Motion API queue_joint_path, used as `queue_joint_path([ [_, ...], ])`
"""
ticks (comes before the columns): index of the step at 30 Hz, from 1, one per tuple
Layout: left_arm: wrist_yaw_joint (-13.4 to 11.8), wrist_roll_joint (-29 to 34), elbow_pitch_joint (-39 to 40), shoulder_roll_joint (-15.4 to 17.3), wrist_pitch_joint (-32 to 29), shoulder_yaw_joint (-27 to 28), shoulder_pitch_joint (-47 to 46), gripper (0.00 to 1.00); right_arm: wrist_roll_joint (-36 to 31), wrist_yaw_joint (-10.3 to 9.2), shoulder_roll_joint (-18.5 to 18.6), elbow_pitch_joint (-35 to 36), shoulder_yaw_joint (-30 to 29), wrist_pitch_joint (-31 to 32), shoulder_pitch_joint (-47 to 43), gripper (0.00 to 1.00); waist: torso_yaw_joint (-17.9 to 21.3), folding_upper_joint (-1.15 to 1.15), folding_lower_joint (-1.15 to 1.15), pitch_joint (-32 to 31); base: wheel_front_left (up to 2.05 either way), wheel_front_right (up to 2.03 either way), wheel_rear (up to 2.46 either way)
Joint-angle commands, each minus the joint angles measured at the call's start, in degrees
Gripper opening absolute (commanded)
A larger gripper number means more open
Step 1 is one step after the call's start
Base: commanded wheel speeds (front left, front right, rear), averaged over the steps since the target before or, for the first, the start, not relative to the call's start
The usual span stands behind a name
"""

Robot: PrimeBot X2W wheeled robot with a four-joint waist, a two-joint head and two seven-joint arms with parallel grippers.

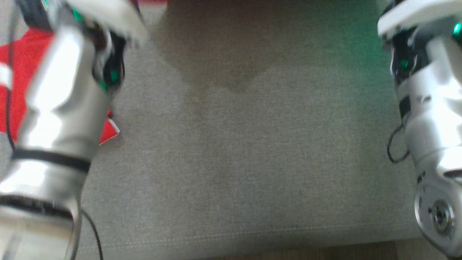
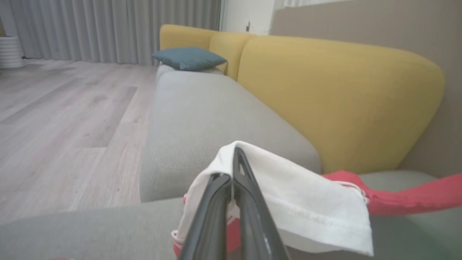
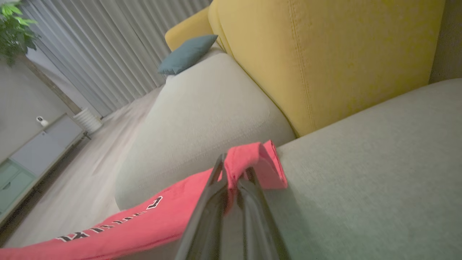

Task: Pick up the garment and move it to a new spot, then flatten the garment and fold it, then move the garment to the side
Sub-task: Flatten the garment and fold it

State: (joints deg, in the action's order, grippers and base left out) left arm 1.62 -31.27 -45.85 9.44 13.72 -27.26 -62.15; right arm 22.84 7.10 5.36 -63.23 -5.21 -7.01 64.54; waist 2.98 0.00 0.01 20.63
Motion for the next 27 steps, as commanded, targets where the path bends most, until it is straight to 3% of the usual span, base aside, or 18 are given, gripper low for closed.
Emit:
queue_joint_path([
  [1,1.0,0.1,1.7,3.2,0.4,0.4,0.2,0.00,0.7,0.39,0.2,1.8,2.1,0.4,0.1,0.00,-0.1,0.00,-0.01,-1.1,0.00,0.00,0.00],
  [12,3.6,-2.3,8.3,8.1,-2.8,-3.0,20.5,0.00,6.0,0.39,6.8,5.8,15.3,8.1,-14.9,0.00,-0.3,0.00,-0.01,-8.6,0.00,0.00,0.00],
  [21,4.2,-5.3,24.2,13.8,-12.7,-6.7,34.6,0.00,10.6,0.39,14.3,11.4,23.5,14.7,-25.7,0.00,-0.4,0.00,-0.01,-13.6,0.00,0.00,0.00],
  [27,3.5,-7.8,32.7,17.1,-18.0,-7.5,41.0,0.00,13.1,0.39,16.9,13.6,25.5,17.4,-30.2,0.00,-0.4,0.00,-0.01,-15.6,0.00,0.00,0.00],
])
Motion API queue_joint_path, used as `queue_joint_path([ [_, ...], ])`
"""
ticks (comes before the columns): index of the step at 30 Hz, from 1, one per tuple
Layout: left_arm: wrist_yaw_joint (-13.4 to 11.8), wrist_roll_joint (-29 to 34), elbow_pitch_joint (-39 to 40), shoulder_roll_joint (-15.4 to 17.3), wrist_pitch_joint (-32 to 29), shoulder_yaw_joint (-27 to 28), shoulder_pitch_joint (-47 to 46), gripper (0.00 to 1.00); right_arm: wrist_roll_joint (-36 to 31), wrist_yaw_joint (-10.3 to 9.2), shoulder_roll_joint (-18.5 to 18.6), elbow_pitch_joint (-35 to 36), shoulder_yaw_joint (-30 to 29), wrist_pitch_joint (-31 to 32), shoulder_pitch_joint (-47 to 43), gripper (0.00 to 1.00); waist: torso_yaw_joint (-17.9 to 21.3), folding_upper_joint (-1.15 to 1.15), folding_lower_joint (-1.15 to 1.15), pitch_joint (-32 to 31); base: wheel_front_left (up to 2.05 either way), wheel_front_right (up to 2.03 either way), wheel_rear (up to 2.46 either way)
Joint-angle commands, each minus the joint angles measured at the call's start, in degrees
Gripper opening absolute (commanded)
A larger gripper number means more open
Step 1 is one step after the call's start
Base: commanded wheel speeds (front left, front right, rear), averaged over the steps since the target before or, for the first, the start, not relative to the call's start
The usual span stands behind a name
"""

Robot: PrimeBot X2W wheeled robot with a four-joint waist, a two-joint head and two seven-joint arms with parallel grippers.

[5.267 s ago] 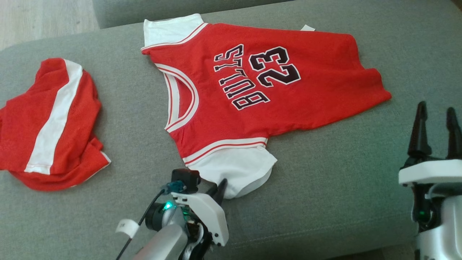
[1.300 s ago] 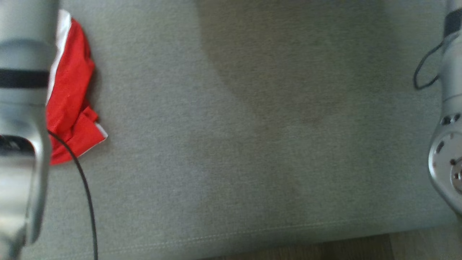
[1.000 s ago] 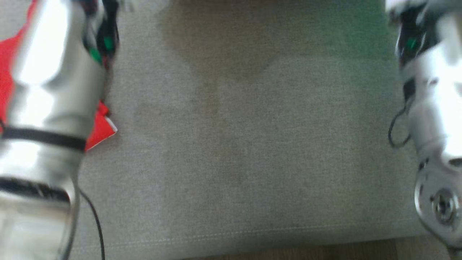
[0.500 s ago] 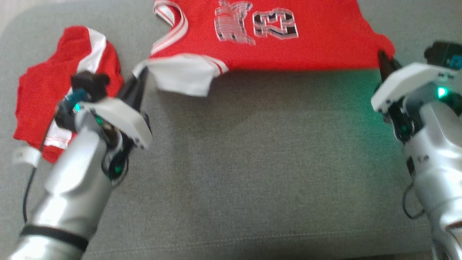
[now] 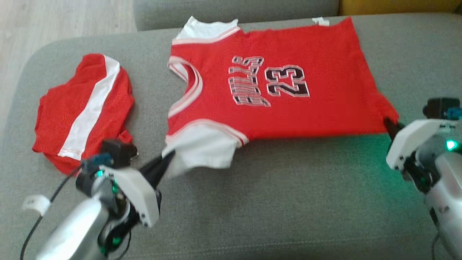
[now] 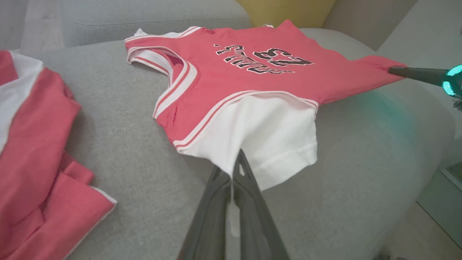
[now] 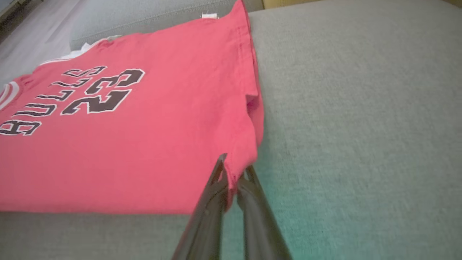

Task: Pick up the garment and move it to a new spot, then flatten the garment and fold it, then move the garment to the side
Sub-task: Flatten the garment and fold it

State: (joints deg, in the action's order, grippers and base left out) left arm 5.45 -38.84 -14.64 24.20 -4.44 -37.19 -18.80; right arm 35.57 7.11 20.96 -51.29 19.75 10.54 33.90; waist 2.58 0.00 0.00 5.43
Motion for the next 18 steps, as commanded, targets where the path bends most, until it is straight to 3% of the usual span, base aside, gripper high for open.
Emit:
queue_joint_path([
  [1,-0.5,-0.6,3.2,3.1,-0.8,2.3,-1.2,0.00,0.8,0.37,1.8,2.1,1.0,0.6,-0.4,0.00,0.1,0.00,0.00,-0.7,0.00,0.00,0.00],
  [11,-3.8,-5.7,18.2,9.3,-9.3,2.2,8.8,0.00,5.5,0.37,4.9,6.9,1.5,9.1,-7.6,0.00,0.7,0.00,0.00,-4.1,0.00,0.00,0.00],
  [18,-6.8,-5.2,23.3,11.7,-10.5,2.1,12.7,0.00,7.2,0.37,6.0,12.0,0.4,15.3,-11.9,0.00,1.6,0.00,0.00,-5.1,0.00,0.00,0.00],
])
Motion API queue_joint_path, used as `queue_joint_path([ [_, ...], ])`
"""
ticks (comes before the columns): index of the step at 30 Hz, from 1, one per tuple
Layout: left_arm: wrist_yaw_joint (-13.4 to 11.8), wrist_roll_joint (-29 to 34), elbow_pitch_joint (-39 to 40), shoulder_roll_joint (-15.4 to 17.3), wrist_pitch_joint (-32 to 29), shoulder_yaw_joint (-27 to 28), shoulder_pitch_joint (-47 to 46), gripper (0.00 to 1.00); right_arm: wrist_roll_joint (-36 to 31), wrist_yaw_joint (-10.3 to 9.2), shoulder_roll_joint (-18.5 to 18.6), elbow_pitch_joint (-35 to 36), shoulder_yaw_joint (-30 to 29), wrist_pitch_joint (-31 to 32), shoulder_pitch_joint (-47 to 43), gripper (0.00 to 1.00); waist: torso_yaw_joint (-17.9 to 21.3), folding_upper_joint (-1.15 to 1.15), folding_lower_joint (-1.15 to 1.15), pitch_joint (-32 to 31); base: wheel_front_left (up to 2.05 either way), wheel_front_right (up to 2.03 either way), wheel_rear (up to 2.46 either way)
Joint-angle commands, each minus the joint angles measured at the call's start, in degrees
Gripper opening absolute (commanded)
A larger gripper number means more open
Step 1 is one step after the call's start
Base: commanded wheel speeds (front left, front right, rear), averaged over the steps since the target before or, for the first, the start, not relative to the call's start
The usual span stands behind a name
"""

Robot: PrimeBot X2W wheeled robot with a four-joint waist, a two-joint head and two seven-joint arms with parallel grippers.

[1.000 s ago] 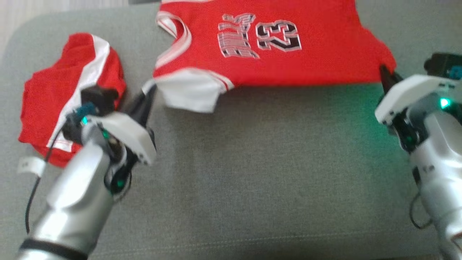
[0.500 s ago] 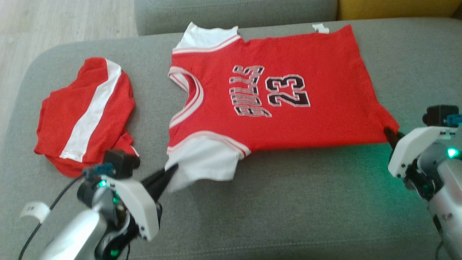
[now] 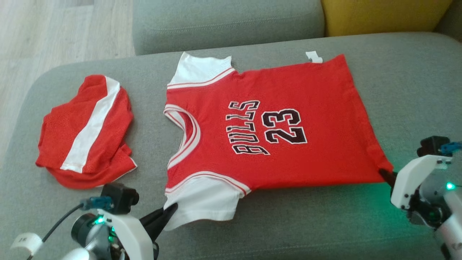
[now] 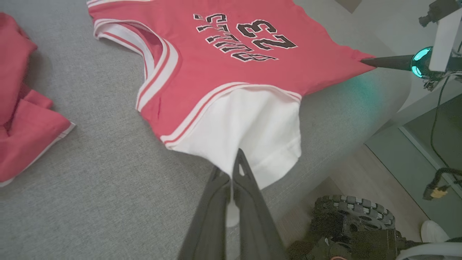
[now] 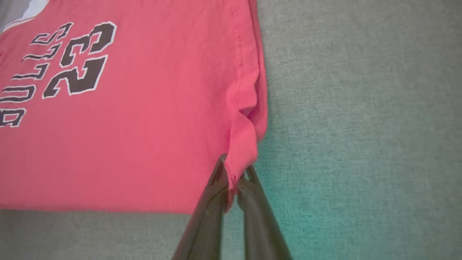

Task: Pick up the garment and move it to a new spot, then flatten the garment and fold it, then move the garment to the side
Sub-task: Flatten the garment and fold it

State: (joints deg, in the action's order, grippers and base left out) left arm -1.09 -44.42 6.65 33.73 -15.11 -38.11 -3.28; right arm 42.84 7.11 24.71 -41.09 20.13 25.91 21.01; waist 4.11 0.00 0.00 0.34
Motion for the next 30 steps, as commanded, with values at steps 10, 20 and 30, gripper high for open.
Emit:
queue_joint_path([
  [10,-1.1,1.6,2.5,2.3,-0.6,4.5,-8.0,0.00,-3.3,0.37,1.5,6.4,-5.9,5.2,3.6,0.00,0.0,0.00,0.00,3.2,0.00,0.00,0.00],
  [20,1.2,3.4,-3.3,1.5,-2.4,4.7,-17.8,0.00,-9.5,0.37,-1.1,5.7,-10.3,9.0,9.9,0.00,-0.4,0.00,0.00,8.5,0.00,0.00,0.00],
  [30,4.3,5.0,-11.7,-1.1,-2.4,3.2,-25.8,0.00,-14.7,0.37,-3.6,1.2,-11.8,7.8,16.7,0.00,-0.3,0.00,0.00,13.0,0.00,0.00,0.00],
])
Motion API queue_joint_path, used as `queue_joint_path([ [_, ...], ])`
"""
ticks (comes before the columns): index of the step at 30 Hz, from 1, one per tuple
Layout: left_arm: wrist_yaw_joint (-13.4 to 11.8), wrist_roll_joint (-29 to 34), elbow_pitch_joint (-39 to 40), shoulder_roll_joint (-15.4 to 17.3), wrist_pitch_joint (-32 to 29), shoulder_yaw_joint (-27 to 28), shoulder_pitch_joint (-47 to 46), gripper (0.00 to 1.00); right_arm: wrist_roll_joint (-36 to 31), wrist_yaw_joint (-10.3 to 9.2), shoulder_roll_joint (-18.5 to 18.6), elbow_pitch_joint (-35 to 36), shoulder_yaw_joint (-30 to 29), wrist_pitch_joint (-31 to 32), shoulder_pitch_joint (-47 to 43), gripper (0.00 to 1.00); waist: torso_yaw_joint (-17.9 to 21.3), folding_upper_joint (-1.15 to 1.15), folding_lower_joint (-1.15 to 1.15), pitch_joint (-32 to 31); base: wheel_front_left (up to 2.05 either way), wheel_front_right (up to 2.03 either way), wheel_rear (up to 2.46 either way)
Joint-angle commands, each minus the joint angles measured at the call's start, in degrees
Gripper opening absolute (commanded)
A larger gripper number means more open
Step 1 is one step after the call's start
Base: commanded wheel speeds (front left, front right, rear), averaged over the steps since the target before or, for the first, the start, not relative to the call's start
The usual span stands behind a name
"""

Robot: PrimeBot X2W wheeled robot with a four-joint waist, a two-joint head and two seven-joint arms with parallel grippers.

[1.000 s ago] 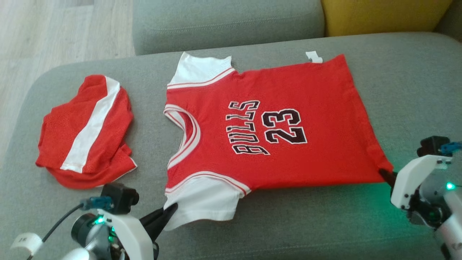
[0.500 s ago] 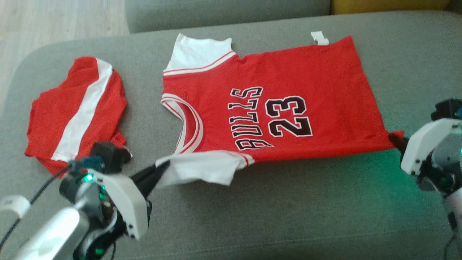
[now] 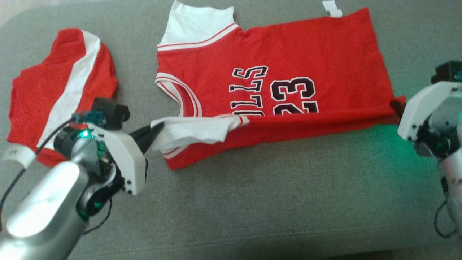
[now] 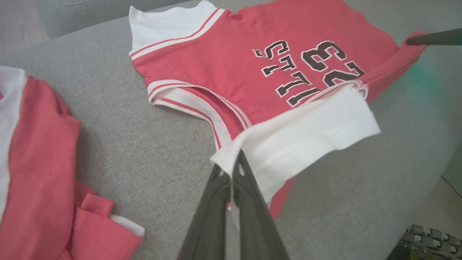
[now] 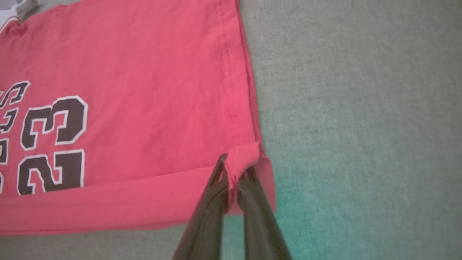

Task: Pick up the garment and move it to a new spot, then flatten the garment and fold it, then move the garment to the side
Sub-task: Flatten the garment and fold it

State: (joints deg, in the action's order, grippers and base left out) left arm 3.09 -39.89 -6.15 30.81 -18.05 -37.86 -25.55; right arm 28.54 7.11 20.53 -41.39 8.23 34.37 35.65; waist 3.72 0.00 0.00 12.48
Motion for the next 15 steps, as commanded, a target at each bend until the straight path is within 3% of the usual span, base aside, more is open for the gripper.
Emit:
queue_joint_path([
  [1,0.4,0.8,0.1,1.7,0.6,2.8,-4.4,0.00,-0.7,0.37,0.3,0.9,-0.2,-0.8,2.8,0.00,0.1,0.00,0.00,1.3,0.00,0.00,0.00],
  [7,1.8,2.7,-5.7,0.2,1.9,1.5,-9.2,0.00,-1.9,0.37,-0.6,-2.5,-1.1,-1.9,6.9,0.00,0.1,0.00,0.00,3.8,0.00,0.00,0.00],
  [8,2.0,3.0,-6.7,-0.1,2.4,1.3,-9.9,0.00,-2.1,0.37,-0.7,-3.1,-1.5,-2.2,7.5,0.34,0.1,0.00,0.00,4.1,0.00,0.00,0.00],
  [9,2.0,3.6,-7.7,-0.4,2.9,1.1,-10.6,0.00,-2.7,0.37,-0.8,-3.6,-1.7,-2.9,8.1,1.00,0.1,0.00,0.00,4.4,0.00,0.00,0.00],
  [10,1.9,4.4,-8.6,-0.6,3.7,1.0,-11.4,0.15,-3.2,0.37,-0.8,-4.1,-1.9,-3.9,8.7,1.00,0.2,0.00,0.00,4.7,0.00,0.00,0.00],
  [11,1.7,5.2,-9.6,-1.0,4.4,0.8,-12.2,0.85,-3.5,0.37,-1.0,-4.5,-2.3,-4.9,9.3,1.00,0.2,0.00,0.00,4.8,0.00,0.00,0.00],
  [12,1.4,5.9,-10.7,-1.3,5.3,0.8,-12.9,1.00,-3.6,0.37,-1.3,-5.0,-3.0,-6.0,9.9,1.00,0.2,0.00,0.00,4.9,0.00,0.00,0.00],
  [15,-0.1,7.8,-13.7,-2.6,8.5,1.2,-15.4,1.00,-4.5,0.37,-2.2,-6.0,-5.6,-11.7,12.0,1.00,0.3,0.00,0.00,5.0,0.00,0.00,0.00],
])
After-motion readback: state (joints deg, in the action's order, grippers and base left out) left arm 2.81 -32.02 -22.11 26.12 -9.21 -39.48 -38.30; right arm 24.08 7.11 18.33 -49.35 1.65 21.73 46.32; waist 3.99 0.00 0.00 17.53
